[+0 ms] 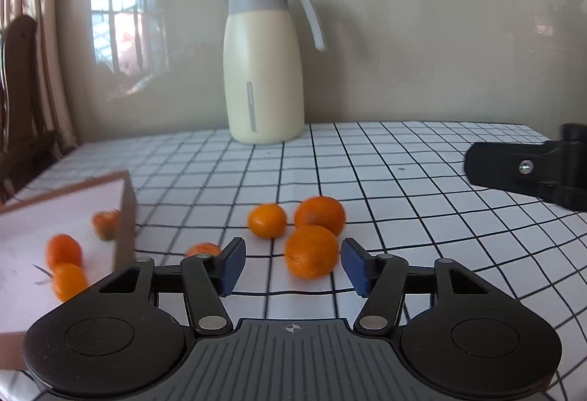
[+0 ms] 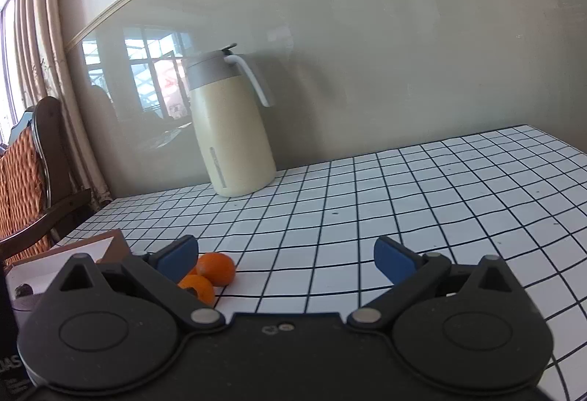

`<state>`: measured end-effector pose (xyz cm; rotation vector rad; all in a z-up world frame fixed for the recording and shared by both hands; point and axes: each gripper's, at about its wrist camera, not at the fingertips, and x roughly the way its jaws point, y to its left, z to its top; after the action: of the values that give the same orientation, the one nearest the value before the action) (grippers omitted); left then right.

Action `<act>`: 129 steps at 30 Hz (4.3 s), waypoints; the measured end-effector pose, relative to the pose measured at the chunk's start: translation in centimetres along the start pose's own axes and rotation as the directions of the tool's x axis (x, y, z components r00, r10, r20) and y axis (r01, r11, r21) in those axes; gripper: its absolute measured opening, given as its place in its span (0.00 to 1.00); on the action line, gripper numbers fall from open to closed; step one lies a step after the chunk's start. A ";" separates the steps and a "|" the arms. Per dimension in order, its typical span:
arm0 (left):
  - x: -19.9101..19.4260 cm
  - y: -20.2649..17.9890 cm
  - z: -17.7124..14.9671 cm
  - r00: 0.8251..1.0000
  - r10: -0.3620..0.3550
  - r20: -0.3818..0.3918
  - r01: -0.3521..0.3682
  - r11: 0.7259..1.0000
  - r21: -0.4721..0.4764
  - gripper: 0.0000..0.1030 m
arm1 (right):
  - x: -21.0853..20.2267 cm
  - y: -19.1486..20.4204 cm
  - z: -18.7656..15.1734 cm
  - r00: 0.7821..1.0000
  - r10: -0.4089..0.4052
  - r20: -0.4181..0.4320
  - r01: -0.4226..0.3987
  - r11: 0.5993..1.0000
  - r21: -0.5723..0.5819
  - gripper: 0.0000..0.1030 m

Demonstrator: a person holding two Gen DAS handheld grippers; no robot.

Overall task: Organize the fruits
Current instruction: 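Grasp an orange with the left tool while the right tool grasps another orange, then lift both held oranges and carry them over the white box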

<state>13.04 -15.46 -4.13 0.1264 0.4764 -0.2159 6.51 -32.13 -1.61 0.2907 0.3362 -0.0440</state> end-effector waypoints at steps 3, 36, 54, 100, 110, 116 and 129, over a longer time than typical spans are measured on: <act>0.9 -0.7 -0.1 1.000 0.001 -0.009 -0.001 1.000 -0.004 0.57 | 0.1 -0.4 0.1 1.000 -0.007 0.000 0.007 1.000 0.012 0.94; 1.9 2.7 -0.8 0.997 0.066 -0.041 -0.069 0.995 -0.069 0.36 | 6.1 3.5 -1.2 0.989 0.023 -0.147 -0.032 0.998 -0.058 0.68; 1.5 3.2 -1.3 0.996 0.087 -0.027 -0.087 0.996 -0.017 0.35 | 10.2 7.3 -2.2 0.955 0.136 -0.263 -0.151 0.988 -0.036 0.48; 2.2 2.7 -1.3 0.995 0.092 -0.039 -0.094 0.995 -0.046 0.36 | 7.5 5.2 -2.3 0.967 0.085 -0.240 -0.110 0.990 -0.092 0.26; -0.2 3.1 -1.0 0.998 0.061 -0.025 -0.062 0.997 -0.043 0.36 | 4.4 4.8 -1.7 0.969 0.117 -0.217 -0.141 0.985 -0.095 0.26; -2.8 3.3 -1.1 0.999 0.035 -0.004 -0.035 0.999 -0.026 0.36 | 1.7 4.9 -1.4 0.967 0.154 -0.205 -0.178 0.978 -0.107 0.26; -7.4 4.2 -2.3 0.999 0.042 0.016 -0.042 0.999 -0.032 0.36 | -1.4 6.5 -2.0 0.956 0.211 -0.203 -0.244 0.958 -0.151 0.26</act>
<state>6.62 -9.67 -2.42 0.1030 0.4596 -0.1678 5.11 -25.32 -1.14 0.1577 0.4864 0.2411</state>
